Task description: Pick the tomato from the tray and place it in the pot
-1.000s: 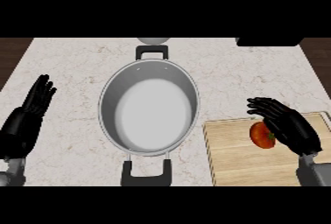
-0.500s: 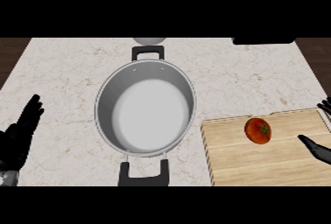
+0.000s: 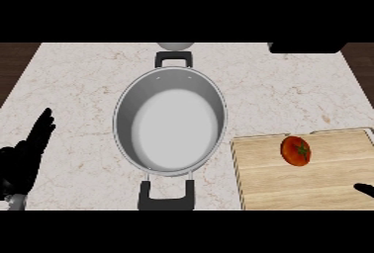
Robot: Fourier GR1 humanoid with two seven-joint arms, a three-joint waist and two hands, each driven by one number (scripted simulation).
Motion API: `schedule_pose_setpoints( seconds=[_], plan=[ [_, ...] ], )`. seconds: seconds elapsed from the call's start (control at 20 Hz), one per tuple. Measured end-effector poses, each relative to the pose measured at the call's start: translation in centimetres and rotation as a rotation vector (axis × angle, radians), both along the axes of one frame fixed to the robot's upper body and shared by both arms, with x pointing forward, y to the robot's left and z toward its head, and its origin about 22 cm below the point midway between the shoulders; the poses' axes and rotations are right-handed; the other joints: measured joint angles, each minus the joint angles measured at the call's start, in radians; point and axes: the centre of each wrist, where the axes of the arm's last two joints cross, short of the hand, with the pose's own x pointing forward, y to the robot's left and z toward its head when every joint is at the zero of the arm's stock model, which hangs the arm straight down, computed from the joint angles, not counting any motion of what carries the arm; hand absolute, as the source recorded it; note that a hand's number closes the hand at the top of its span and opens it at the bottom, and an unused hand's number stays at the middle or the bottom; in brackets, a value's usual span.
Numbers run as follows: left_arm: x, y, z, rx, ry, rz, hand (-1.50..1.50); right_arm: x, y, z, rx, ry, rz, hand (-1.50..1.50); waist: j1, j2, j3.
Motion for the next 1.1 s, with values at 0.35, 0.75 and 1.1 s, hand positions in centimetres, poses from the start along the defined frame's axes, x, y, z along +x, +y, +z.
schedule_pose_setpoints(
  seconds=[0.35,0.75,1.1],
  plan=[
    [-0.1,-0.2,0.1,0.006,0.005,0.007,0.00,2.0,0.4,4.6,-0.238,0.119,0.151,-1.50,-0.002,-0.003,-0.003],
    [0.6,0.0,-0.3,0.003,0.007,0.011,0.00,3.7,3.4,8.4,-0.509,0.345,0.305,-1.50,-0.006,-0.003,-0.004],
    [0.0,-0.3,-0.7,0.003,0.009,0.013,0.00,4.5,6.5,9.8,-0.590,0.437,0.365,-1.50,-0.004,-0.003,-0.003]
  ],
)
